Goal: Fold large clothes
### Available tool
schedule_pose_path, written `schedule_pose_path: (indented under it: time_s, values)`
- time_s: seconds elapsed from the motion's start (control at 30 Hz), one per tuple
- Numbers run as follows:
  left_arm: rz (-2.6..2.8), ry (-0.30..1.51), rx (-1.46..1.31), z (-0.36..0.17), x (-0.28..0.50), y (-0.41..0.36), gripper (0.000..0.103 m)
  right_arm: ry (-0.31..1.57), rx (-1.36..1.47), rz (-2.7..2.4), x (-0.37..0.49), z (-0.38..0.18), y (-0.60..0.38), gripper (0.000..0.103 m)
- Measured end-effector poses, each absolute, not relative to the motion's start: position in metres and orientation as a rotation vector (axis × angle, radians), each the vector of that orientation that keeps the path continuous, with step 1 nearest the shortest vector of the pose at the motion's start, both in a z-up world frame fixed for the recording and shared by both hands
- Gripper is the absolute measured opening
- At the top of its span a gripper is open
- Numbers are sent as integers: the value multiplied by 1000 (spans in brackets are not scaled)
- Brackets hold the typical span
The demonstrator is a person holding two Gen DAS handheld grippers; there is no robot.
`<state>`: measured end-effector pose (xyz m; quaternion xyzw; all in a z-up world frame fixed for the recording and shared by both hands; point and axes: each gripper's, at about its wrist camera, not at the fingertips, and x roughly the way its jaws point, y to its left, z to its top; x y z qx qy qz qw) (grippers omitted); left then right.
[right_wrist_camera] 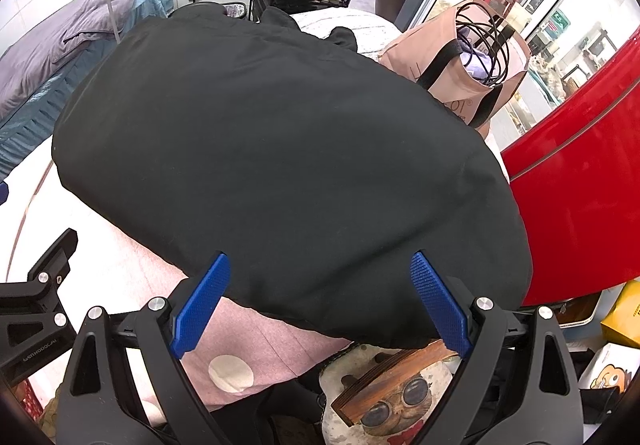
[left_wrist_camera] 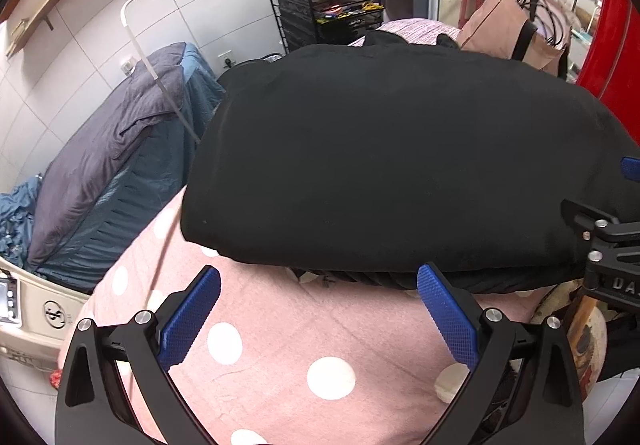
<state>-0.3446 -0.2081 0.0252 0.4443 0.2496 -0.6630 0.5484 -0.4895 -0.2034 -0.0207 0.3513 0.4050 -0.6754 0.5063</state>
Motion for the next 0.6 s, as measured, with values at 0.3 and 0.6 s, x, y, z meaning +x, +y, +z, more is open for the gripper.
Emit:
schedule_pose_path:
  time_s: [0.3, 0.6]
  values:
    - [-1655, 594, 977, 27, -347, -200, 97, 970, 858, -1625, -490, -23, -201, 91]
    - [-1647, 597, 977, 24, -346, -203, 97, 964, 870, -1628, -492, -25, -202, 91]
